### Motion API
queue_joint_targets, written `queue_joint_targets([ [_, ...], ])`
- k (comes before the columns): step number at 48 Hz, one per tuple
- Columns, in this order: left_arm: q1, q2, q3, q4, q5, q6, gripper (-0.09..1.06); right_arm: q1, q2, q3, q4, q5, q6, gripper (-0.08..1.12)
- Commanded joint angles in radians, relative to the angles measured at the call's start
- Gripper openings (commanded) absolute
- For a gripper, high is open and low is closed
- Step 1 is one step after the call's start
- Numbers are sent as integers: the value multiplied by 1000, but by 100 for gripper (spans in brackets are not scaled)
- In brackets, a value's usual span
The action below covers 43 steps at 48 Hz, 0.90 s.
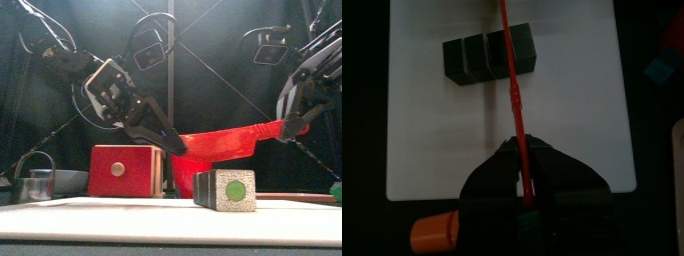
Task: Place sushi on board then cut the sushi with the knife then place the pieces on the plate
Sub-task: Cut the sushi into 4 pieces
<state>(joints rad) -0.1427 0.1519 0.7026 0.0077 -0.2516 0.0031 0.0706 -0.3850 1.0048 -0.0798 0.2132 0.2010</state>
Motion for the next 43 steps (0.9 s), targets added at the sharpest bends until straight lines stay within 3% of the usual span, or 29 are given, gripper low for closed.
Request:
queue_joint_targets([
  [1, -14, -8, -5, 6, 20, 5, 35, -23, 8, -9, -11, -6, 0, 41],
  [43, -18, 2, -2, 6, 34, 5, 35, -21, 55, -14, 0, -18, 2, 41],
])
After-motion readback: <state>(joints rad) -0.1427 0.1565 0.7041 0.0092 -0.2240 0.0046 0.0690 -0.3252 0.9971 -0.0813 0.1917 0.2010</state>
